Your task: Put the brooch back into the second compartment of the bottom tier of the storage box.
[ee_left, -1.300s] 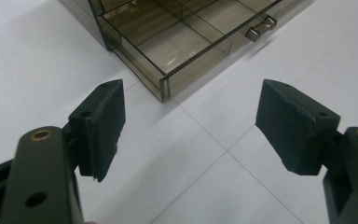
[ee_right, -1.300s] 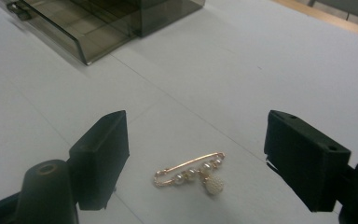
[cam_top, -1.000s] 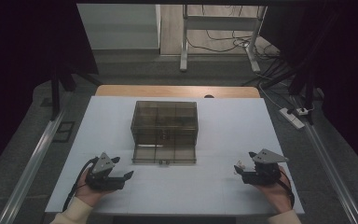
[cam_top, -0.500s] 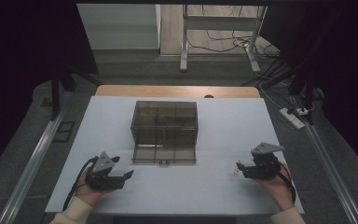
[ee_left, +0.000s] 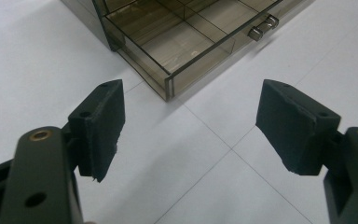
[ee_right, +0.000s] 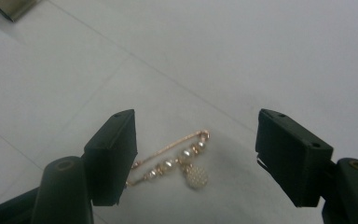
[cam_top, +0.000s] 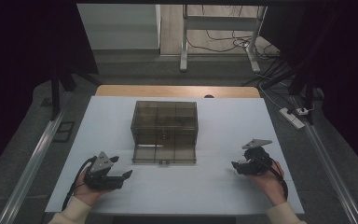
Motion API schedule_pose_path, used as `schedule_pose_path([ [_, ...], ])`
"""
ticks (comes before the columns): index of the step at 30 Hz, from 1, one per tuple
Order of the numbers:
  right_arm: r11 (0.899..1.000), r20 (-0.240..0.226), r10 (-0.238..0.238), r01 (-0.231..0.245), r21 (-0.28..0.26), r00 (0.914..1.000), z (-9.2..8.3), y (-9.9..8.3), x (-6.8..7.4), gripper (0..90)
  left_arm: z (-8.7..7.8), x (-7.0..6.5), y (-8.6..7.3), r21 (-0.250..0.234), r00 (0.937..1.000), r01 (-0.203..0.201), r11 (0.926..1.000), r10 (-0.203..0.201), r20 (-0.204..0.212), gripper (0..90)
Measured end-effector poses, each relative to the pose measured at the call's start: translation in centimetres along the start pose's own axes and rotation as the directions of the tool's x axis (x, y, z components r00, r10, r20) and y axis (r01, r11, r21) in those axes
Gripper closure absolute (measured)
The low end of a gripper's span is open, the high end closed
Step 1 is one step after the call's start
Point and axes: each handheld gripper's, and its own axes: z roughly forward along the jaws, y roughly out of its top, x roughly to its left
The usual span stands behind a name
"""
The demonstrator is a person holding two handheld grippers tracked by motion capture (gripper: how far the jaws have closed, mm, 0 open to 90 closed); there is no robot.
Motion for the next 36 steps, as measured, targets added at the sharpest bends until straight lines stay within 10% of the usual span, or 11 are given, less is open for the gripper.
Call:
schedule_pose_path([
  [36,0.997,-0.062,0.030,-0.025,0.070,0.9976,1.1,-0.6,0.4,42.1,0.1,-0.2,0.0,0.012,0.9999,-0.015,0.9998,0.015,-0.007,25.1],
])
